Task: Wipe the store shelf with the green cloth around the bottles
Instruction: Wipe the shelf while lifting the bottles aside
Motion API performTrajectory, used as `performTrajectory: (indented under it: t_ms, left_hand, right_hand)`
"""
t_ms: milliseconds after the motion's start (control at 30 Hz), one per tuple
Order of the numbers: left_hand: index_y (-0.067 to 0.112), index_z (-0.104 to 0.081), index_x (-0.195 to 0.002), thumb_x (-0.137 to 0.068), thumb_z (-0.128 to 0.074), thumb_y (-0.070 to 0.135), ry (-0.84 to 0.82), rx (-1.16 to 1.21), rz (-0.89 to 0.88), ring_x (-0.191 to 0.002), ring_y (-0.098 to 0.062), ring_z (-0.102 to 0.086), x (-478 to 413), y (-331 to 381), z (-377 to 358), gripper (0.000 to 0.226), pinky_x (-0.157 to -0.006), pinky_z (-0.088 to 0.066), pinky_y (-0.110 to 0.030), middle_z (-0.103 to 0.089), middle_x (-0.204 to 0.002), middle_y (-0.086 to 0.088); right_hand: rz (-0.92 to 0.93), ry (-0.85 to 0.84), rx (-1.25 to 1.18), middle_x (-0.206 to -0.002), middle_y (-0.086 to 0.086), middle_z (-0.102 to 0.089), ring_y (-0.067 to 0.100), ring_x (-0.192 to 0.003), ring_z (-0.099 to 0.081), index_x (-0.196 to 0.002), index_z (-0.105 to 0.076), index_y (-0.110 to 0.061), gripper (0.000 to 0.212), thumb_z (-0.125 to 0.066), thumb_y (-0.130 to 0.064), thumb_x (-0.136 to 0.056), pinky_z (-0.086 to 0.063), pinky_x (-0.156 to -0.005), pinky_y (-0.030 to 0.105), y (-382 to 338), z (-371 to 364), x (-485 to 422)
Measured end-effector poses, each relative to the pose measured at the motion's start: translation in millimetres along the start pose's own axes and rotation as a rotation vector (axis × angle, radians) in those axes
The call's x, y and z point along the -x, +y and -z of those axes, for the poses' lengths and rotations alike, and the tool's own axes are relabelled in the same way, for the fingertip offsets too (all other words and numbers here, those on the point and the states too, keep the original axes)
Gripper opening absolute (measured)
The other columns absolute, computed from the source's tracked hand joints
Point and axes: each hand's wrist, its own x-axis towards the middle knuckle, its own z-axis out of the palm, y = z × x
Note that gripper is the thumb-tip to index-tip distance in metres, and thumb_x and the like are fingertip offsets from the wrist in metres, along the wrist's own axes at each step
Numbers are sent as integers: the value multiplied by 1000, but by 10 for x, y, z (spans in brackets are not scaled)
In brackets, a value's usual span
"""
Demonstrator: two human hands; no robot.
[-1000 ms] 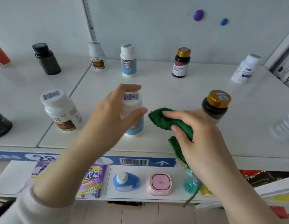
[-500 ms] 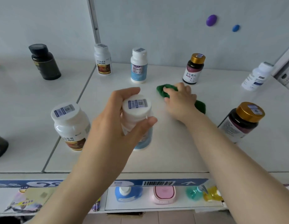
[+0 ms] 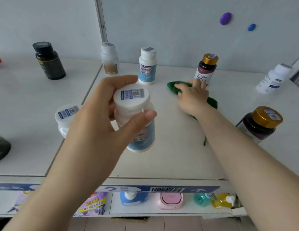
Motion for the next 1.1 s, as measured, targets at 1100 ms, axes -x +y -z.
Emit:
performTrajectory:
  t_ms: [1100]
  left_hand:
    - [29,-46,-117,-76,-66,35,-158,-69,12,-98,-6,-60,-115,45,-334,46,-82,-48,-14,-62,-110,8]
  right_hand:
    - [329,36,-81,-94,5,-61,26,-79,-57,-99,-69,-24,65,-81,8,-44,-50,-58,38,-140,333,2177]
